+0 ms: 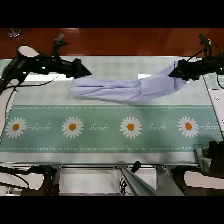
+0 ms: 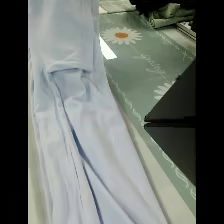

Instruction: Fold the shirts.

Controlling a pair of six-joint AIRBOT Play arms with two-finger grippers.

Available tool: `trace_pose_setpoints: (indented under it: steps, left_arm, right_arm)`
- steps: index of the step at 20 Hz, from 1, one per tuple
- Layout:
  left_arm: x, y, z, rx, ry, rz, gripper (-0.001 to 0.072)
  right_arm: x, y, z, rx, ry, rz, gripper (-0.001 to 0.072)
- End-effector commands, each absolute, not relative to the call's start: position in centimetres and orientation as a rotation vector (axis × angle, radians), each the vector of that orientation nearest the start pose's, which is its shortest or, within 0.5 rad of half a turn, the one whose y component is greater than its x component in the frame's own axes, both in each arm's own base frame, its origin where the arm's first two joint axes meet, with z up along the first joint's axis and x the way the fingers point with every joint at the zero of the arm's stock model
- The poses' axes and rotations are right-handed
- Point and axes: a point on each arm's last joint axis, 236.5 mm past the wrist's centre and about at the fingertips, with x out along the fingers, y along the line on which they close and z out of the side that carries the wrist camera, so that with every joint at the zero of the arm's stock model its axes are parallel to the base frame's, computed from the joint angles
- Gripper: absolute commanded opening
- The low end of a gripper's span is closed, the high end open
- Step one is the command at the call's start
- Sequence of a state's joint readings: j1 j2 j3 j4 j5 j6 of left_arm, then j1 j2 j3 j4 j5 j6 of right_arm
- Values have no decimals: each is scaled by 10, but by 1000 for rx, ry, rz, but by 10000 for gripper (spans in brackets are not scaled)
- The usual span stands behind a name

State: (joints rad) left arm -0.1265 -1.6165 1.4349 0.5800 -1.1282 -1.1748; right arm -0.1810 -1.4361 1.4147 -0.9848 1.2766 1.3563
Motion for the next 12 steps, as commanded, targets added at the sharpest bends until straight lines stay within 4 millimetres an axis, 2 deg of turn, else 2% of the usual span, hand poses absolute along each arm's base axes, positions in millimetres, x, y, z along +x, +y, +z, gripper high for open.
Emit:
trace_pose_setpoints:
  steps: [1,5,9,12]
  left_arm:
    - [432,-307,68,-494,1057,-863,14]
    - [414,-357,61,-417,1031,-865,14]
    - [390,-382,23,-295,1105,-809,14]
    - [376,-409,3,-304,1130,-813,14]
  right_arm:
    - [411,56,82,303,1201,294,29]
    - [397,71,102,292,1189,313,29]
    - [376,69,125,288,1178,297,29]
    - [360,61,138,248,1168,270,29]
